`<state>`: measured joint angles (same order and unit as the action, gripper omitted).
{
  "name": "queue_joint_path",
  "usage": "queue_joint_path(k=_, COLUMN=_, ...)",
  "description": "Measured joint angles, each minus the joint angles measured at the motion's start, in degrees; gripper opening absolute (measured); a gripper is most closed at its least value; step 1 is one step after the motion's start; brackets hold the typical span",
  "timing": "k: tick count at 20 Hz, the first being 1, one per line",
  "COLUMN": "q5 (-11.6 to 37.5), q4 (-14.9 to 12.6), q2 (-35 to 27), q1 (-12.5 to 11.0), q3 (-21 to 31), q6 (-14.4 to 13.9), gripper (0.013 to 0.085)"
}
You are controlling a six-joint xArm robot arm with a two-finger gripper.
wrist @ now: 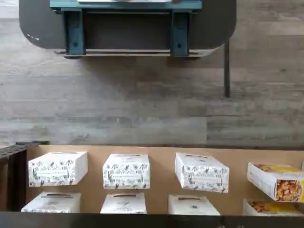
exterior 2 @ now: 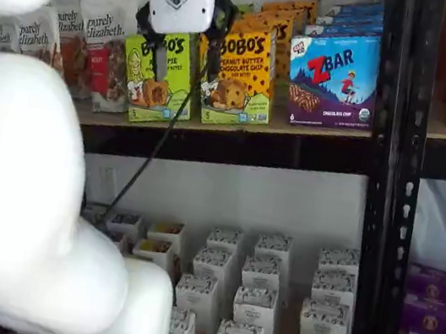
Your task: Pick up the orange box on the top shelf, the fifth box from the left
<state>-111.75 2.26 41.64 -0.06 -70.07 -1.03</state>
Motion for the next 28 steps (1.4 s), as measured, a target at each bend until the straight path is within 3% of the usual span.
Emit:
queue_joint_path(k=1, q5=-1.5, q4=1.5, q2=-0.8, q1=-1.1, q3=-0.7, q6=0.2, gripper=0.085)
queue_joint_path(k=2, q5=-5.7, q4=5.6, q2=-3.2, q1=-4.3, q3=-2.8, q6=0.9, gripper=0.085)
queue_joint_path(k=3, q5=-8.6, q4=8.1, q2=-4.6, q1=-6.0, q3=-3.9, q6=1.2, gripper=0.085)
queue_joint_path(k=5, q5=-10.6, q4=9.3, q2=-5.4, q1=-6.5, q3=-4.5, q6=1.2, gripper=0.085)
queue_joint_path(k=16, q5=-9.1, q4=9.7, q2=-4.6, q1=-5.9, q3=-2.9, q6=0.8, gripper=0.085)
queue_joint_path(k=20, q5=-5.0, q4=9.4, q2=-3.3, q1=-5.7, q3=-1.8, q6=1.4, gripper=0.085)
queue_joint_path(k=28, q5=5.6, q4=5.8, q2=-2.3, q1=-2.9, q3=0.1, q6=1.4, gripper=0.085)
